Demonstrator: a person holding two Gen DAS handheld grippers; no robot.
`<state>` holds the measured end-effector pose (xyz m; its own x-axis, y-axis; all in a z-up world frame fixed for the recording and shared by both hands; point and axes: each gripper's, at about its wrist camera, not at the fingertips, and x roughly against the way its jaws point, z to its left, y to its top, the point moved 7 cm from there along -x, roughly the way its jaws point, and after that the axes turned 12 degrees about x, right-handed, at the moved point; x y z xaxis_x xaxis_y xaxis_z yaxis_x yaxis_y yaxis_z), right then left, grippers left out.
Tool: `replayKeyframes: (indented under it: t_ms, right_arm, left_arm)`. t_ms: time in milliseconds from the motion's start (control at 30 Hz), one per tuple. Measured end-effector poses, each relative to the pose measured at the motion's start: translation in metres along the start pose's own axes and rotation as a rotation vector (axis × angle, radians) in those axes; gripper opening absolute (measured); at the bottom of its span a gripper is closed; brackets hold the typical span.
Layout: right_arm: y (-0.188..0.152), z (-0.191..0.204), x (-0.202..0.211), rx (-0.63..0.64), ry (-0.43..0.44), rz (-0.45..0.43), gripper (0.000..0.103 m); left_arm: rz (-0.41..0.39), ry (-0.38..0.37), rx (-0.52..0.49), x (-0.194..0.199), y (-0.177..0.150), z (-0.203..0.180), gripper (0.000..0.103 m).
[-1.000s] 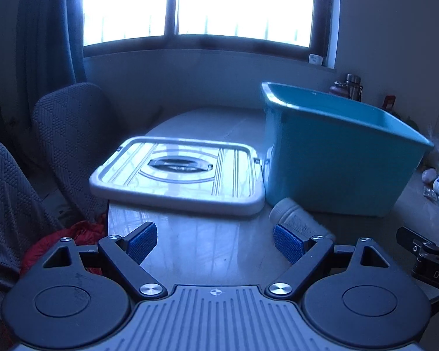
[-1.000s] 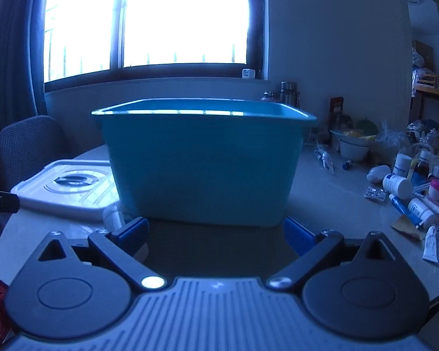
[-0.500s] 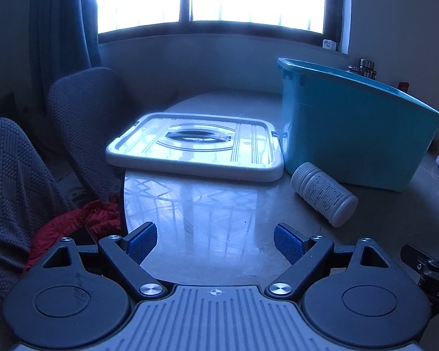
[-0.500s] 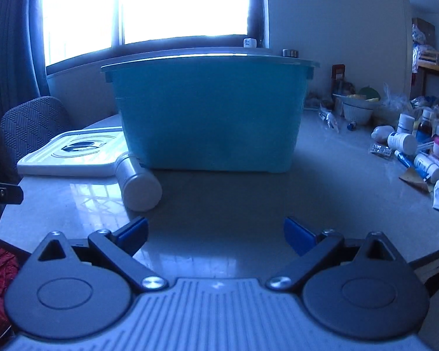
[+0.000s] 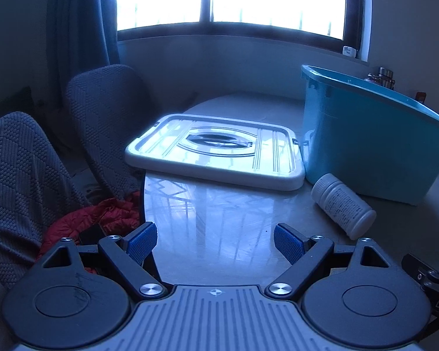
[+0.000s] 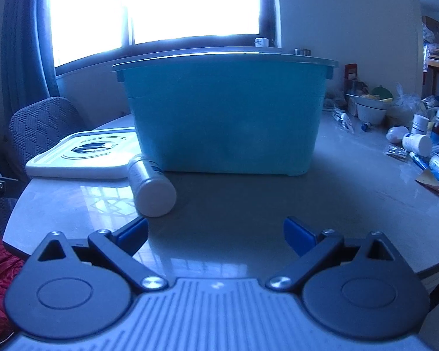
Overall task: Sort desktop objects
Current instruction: 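Lower the right tool onto the white pill bottle and close it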
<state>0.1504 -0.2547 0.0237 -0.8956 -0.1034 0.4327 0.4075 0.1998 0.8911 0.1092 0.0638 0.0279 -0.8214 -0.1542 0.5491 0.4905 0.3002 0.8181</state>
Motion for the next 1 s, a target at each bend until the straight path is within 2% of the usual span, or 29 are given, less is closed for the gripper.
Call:
replayKeyframes:
  t_ms: [533,1000]
  right_arm:
    - [0.023,0.040,-0.038,0.029,0.069,0.006,0.099]
    - [0.032,0.057,-0.071,0.021,0.063,0.039,0.099]
  left_arm:
    - [-0.017,0.060,0.026,-0.019,0.028,0.037,0.089]
    - [0.002,0.037,0.014,-0.054,0.051,0.046,0.089]
